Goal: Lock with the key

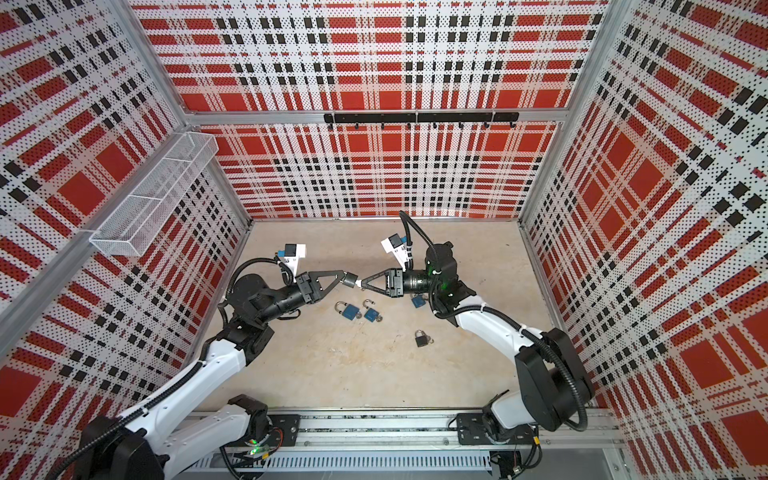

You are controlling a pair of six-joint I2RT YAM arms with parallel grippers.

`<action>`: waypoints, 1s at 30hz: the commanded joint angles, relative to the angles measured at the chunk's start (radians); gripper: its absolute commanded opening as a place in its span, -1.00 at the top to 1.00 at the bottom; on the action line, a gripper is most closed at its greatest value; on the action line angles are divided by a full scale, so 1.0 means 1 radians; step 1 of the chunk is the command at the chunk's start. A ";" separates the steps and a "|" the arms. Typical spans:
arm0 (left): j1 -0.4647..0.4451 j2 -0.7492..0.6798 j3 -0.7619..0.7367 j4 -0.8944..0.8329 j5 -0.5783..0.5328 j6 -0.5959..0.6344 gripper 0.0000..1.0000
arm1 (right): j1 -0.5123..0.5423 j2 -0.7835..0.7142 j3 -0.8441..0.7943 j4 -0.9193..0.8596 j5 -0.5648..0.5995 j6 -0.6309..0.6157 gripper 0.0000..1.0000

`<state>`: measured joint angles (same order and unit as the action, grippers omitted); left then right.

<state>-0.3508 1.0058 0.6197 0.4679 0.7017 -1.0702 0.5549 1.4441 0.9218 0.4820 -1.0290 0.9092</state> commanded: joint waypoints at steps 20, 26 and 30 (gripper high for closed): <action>0.092 -0.072 -0.047 -0.100 0.101 0.042 1.00 | -0.038 -0.204 0.024 -0.598 0.254 -0.371 1.00; -0.073 -0.096 -0.034 -0.413 -0.048 0.264 1.00 | -0.040 -0.289 0.009 -0.838 0.407 -0.445 1.00; -0.174 -0.062 -0.054 -0.455 -0.115 0.297 1.00 | -0.039 -0.406 -0.073 -0.879 0.503 -0.398 1.00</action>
<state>-0.4820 0.9333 0.5785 0.0925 0.6586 -0.8513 0.5190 1.1145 0.8860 -0.3195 -0.6281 0.5278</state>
